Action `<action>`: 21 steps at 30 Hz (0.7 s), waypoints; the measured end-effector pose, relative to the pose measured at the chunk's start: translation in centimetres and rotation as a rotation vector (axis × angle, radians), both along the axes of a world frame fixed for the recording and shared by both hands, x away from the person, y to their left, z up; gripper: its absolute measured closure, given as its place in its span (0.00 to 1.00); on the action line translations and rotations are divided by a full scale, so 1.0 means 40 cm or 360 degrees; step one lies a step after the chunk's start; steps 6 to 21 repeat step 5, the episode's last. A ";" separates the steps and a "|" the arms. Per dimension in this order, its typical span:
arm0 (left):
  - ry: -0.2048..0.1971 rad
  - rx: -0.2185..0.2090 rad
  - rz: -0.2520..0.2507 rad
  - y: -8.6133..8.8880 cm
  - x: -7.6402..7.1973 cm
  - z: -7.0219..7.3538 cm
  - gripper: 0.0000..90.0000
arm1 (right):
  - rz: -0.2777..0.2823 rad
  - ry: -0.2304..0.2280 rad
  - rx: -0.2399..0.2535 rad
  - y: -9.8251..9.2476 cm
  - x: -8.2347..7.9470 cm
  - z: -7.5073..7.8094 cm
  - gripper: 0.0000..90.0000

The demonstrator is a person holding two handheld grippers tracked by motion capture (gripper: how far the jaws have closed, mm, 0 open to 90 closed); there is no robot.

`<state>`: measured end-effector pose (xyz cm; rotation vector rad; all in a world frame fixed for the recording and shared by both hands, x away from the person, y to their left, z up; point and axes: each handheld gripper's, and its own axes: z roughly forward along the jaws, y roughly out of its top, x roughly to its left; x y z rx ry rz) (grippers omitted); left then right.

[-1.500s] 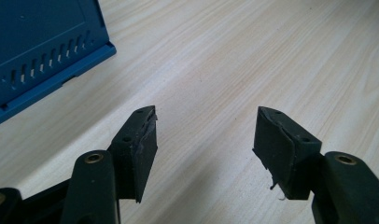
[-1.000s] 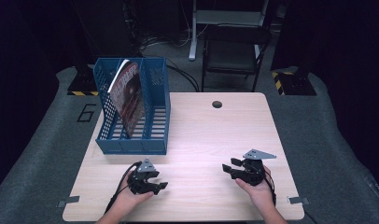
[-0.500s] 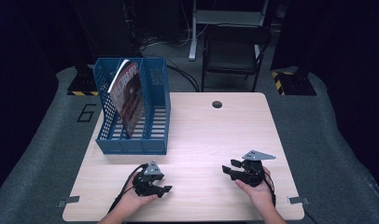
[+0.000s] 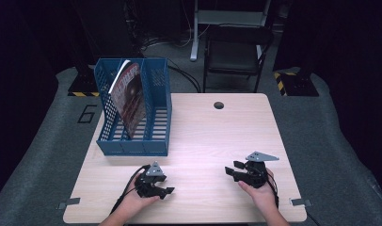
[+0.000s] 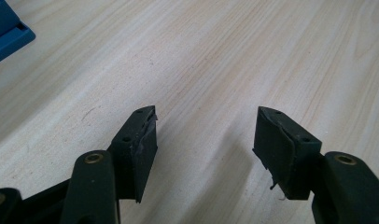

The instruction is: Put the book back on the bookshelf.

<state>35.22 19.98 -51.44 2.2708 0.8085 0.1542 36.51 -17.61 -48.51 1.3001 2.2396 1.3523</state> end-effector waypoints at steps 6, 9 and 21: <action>0.0010 -0.0016 0.0001 -0.002 0.003 0.003 0.44 | -0.0019 0.0008 0.0013 -0.012 0.001 -0.002 0.53; 0.0010 -0.0016 0.0001 -0.002 0.003 0.003 0.44 | -0.0019 0.0008 0.0013 -0.012 0.001 -0.002 0.53; 0.0010 -0.0016 0.0001 -0.002 0.003 0.003 0.44 | -0.0019 0.0008 0.0013 -0.012 0.001 -0.002 0.53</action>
